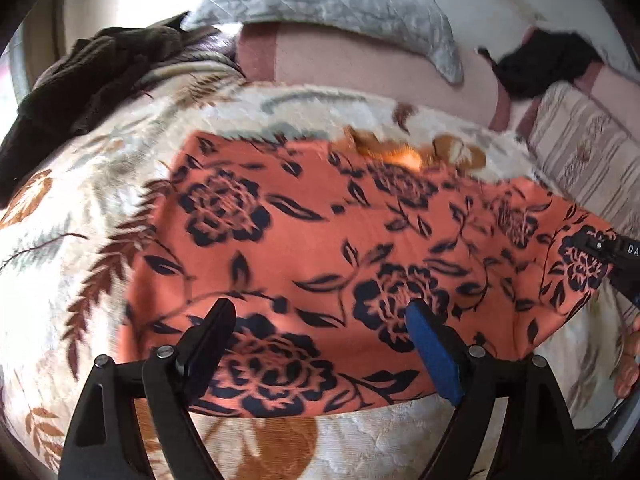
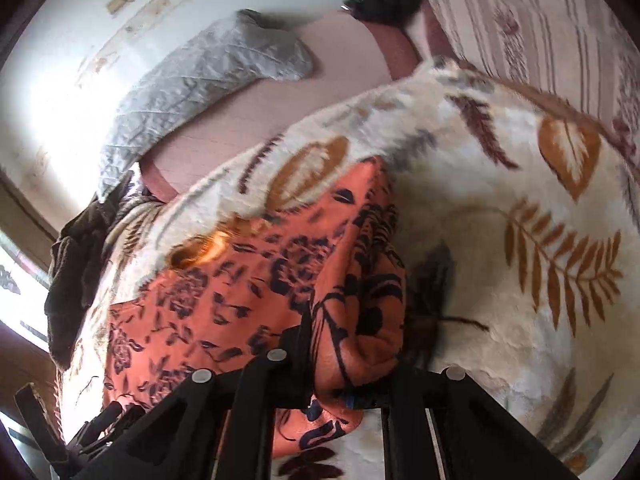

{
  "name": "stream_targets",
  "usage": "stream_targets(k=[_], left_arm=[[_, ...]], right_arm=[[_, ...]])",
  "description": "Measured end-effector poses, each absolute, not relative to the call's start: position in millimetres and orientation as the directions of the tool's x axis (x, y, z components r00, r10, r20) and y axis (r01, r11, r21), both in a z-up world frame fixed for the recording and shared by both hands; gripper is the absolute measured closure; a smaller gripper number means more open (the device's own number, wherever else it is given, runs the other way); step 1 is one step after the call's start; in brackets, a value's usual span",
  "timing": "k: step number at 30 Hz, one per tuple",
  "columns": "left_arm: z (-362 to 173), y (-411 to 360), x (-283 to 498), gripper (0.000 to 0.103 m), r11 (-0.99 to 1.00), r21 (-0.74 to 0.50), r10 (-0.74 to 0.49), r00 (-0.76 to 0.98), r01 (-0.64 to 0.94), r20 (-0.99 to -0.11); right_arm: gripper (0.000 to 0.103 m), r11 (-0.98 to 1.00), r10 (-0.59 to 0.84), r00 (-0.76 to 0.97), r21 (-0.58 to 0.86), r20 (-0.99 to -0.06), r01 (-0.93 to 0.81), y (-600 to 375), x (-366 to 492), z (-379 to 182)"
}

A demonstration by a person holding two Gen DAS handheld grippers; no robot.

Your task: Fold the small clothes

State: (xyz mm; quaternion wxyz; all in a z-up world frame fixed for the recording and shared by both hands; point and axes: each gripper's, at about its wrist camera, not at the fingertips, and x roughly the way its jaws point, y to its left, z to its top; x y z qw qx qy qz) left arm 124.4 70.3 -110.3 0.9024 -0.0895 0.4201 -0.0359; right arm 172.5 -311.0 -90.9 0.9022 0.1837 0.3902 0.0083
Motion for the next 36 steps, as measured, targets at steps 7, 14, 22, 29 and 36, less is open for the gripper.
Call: stream_targets(k=[7,14,22,29,36], left_arm=[[-97.0,203.0,102.6,0.016,0.893,-0.377,-0.078,0.742,-0.245,-0.666],[-114.9,241.6,99.0,0.016,0.817,-0.507,-0.156,0.742,-0.274,-0.652],[-106.6,255.5,101.8,0.016,0.737,-0.649,-0.284,0.787,-0.186,-0.547],[-105.9,229.7,185.3,0.016,0.617,-0.784,-0.600,0.608,-0.063,-0.521],[-125.7,171.1,235.9,0.017,0.689,-0.722,-0.629,0.447,-0.059,-0.636]], right_arm=[[0.093,0.956,0.291,0.698,0.177,-0.654,-0.233,-128.5,156.6,-60.0],[0.093,0.938,0.301,0.512,0.154,-0.804,-0.310,-48.8,159.7,-152.1],[0.093,0.906,0.407,0.613,0.215,-0.678,-0.364,-46.1,144.3,-78.7],[0.093,0.903,0.408,0.533,0.243,-0.741,-0.354,-46.6,144.7,-132.5],[0.093,0.886,0.436,0.578,0.217,-0.690,-0.409,-48.4,137.9,-102.7]])
